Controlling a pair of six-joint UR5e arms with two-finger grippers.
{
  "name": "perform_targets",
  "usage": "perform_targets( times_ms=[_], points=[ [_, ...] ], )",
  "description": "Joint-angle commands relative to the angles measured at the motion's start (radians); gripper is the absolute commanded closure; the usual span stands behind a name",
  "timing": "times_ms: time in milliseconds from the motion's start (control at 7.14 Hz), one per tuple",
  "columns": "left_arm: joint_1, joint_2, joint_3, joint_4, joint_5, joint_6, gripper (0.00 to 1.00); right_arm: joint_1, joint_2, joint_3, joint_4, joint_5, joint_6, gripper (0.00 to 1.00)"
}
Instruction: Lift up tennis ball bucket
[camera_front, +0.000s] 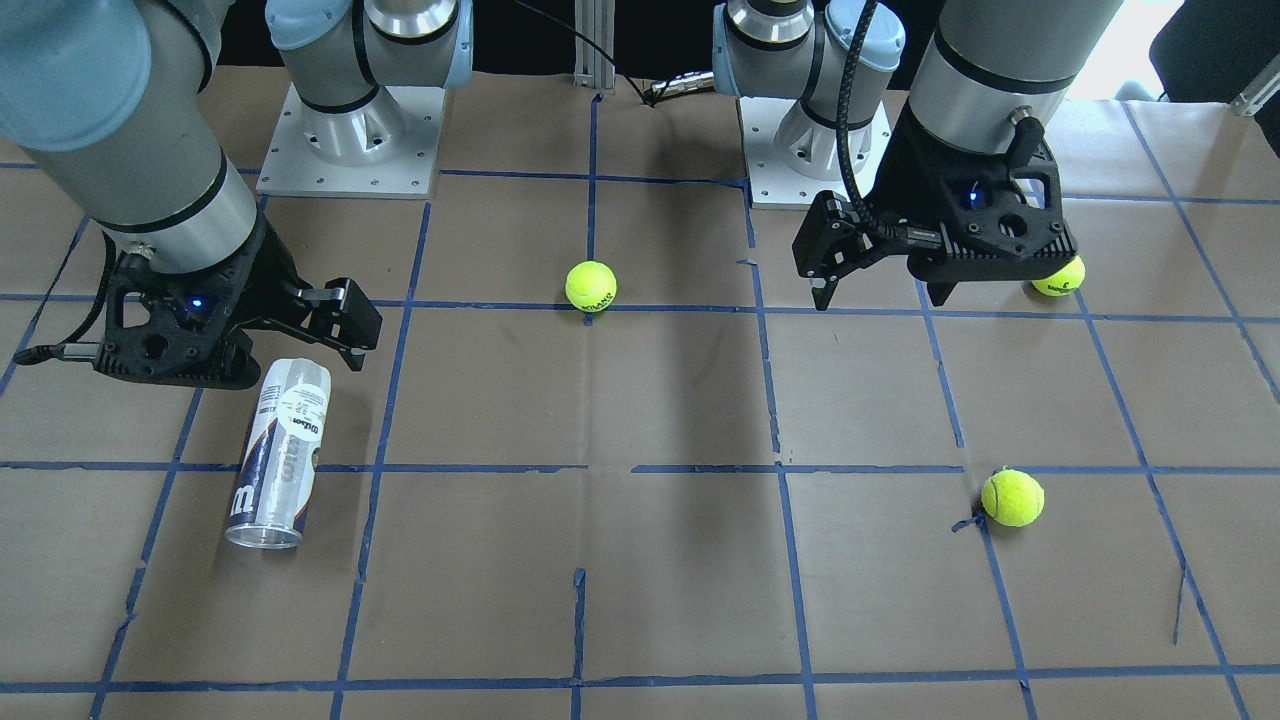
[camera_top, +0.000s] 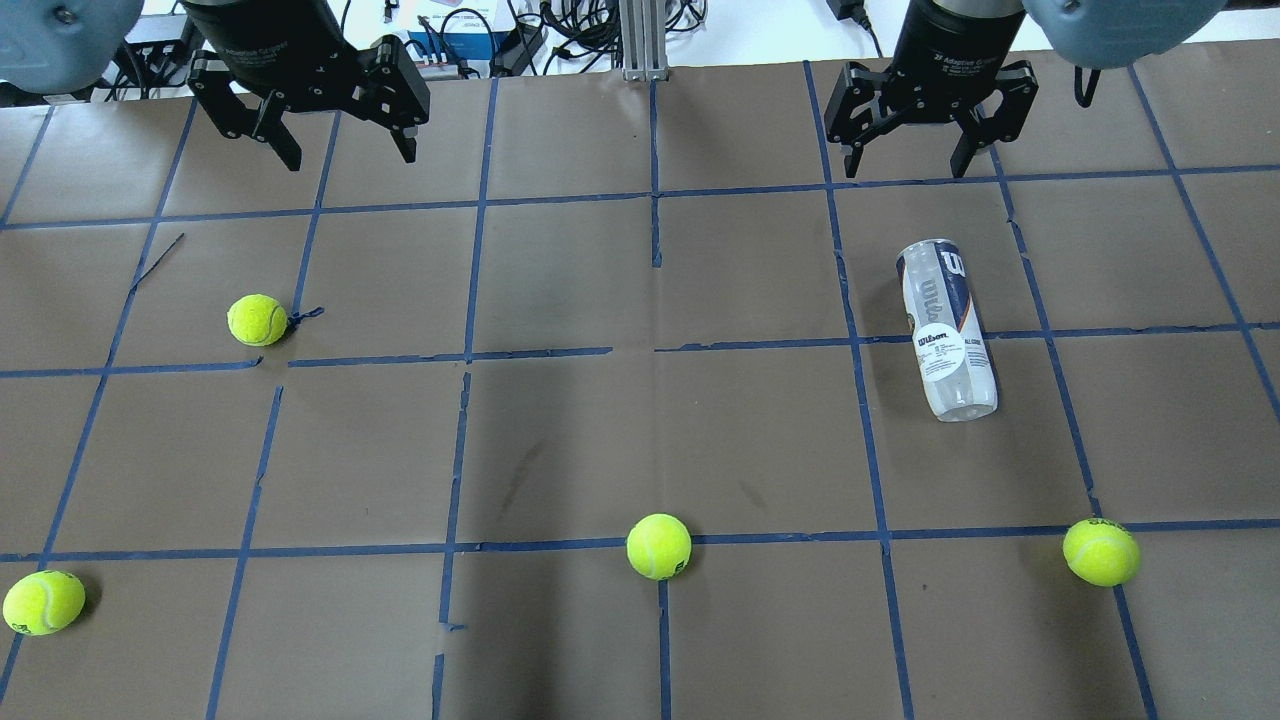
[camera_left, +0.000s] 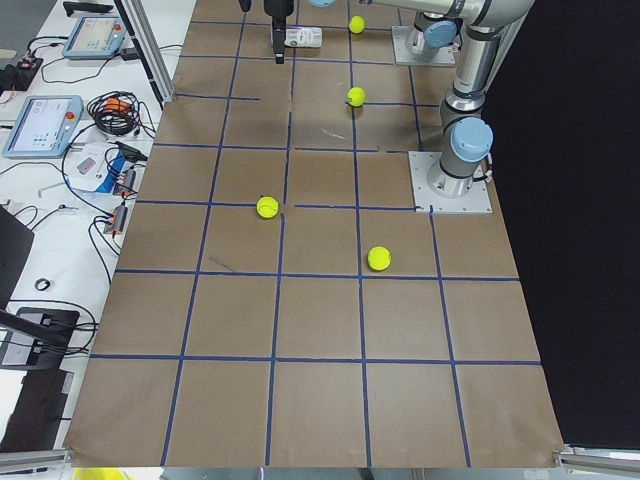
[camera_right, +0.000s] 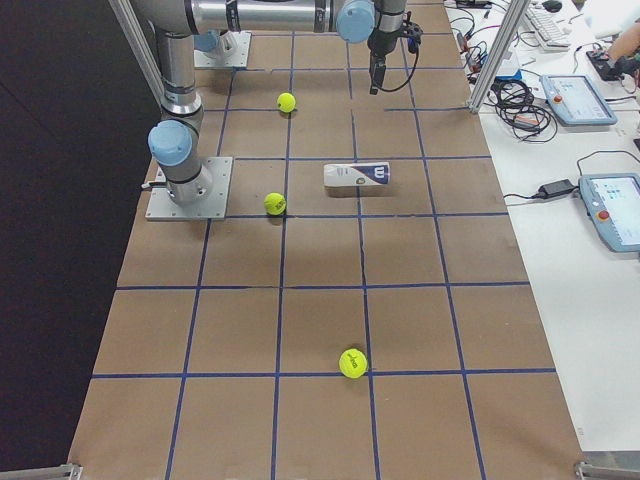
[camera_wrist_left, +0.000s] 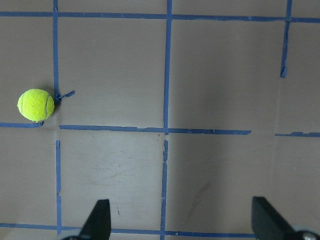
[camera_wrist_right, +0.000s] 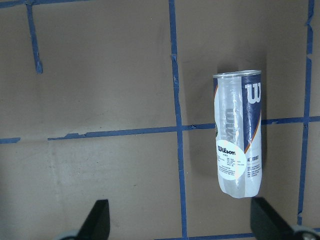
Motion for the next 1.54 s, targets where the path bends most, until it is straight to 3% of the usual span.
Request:
perform_targets(
  times_ms=[0,560,840,1120,1400],
  points=[
    [0.000,0.002,0.000,0.000,0.000,0.000,0.00,-0.003,-0.011,0.006,-0.001,-0.002,-0.005,0.00],
    [0.003,0.005,0.001,-0.002,0.000,0.000,0.00,-0.014,-0.003,0.006,0.017,-0.003,-0.004,0.00],
    [0.000,0.005,0.001,-0.002,0.000,0.000,0.00,-0.043,0.005,0.036,-0.009,-0.040,-0.111,0.00],
    [0.003,0.005,0.003,-0.002,-0.002,0.000,0.00,-0.162,0.003,0.156,-0.102,-0.037,-0.203,0.00],
    [0.005,0.005,0.001,-0.002,0.000,0.000,0.00,-0.173,0.060,0.234,-0.235,-0.034,-0.210,0.00]
  ],
)
